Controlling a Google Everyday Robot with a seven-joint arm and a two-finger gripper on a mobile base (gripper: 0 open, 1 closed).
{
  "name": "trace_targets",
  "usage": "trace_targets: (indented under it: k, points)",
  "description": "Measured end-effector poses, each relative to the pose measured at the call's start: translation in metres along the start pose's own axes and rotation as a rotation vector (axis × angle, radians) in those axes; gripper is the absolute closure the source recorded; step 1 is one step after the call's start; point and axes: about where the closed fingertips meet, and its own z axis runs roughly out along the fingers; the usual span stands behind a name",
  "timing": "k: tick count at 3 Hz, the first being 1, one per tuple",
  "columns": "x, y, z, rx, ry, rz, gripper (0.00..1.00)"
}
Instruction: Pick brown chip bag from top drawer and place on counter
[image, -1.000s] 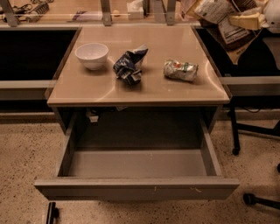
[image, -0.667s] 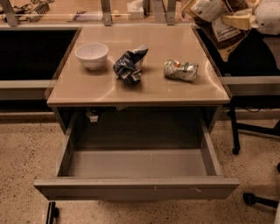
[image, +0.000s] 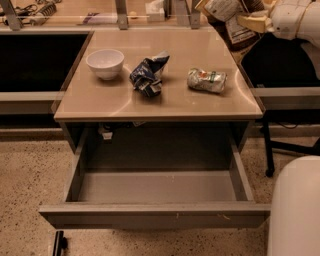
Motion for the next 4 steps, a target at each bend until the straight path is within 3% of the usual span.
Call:
trace_targets:
  k: [2, 4]
  points:
    - [0.027, 0.022, 0.046, -0.053, -0.051, 0.098, 0.96]
    - [0.027, 0.022, 0.046, -0.053, -0.051, 0.098, 0.5]
